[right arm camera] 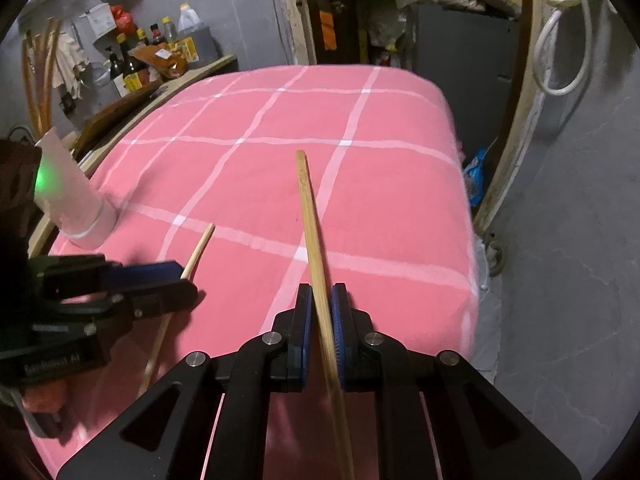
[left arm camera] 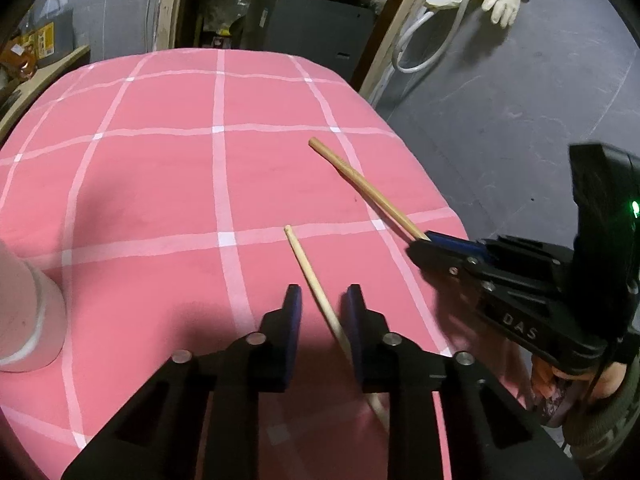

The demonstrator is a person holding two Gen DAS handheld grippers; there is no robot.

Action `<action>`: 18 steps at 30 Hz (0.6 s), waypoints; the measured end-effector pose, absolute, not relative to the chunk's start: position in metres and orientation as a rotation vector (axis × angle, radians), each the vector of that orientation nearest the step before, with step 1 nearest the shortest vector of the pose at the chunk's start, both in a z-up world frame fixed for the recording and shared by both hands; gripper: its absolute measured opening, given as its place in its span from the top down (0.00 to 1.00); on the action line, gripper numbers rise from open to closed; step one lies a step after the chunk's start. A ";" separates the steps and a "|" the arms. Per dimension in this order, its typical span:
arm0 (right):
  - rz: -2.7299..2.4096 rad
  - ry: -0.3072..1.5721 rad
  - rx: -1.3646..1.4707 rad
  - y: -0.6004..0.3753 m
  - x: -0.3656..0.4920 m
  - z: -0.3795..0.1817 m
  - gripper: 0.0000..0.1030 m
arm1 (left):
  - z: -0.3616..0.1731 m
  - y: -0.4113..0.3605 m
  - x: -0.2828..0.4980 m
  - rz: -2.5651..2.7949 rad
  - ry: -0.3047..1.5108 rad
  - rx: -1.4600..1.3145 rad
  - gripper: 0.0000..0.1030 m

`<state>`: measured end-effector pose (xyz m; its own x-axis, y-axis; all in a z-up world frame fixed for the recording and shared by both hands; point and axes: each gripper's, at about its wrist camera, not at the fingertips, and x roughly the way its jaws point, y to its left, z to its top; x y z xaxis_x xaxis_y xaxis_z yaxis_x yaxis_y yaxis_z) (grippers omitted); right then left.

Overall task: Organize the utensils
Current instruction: 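Close the left tool on a thin chopstick while the right tool grasps the other chopstick, then lift both held chopsticks upright and carry them over the white caddy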

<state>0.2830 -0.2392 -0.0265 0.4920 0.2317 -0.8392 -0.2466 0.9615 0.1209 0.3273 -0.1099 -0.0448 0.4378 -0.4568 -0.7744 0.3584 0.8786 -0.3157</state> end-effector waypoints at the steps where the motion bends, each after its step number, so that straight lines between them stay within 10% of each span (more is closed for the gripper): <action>1: 0.296 1.031 -0.014 -0.238 0.289 -0.028 0.91 | -0.045 -0.111 0.329 -0.504 1.004 -0.110 0.89; 18: 0.330 0.933 0.103 -0.228 0.284 -0.008 0.94 | -0.033 -0.092 0.312 -0.498 0.975 -0.157 0.98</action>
<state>0.2841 -0.2280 -0.0082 0.5497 0.3225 -0.7706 -0.2344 0.9450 0.2282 0.3117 -0.0919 -0.0334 0.4591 -0.4713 -0.7530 0.3331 0.8771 -0.3459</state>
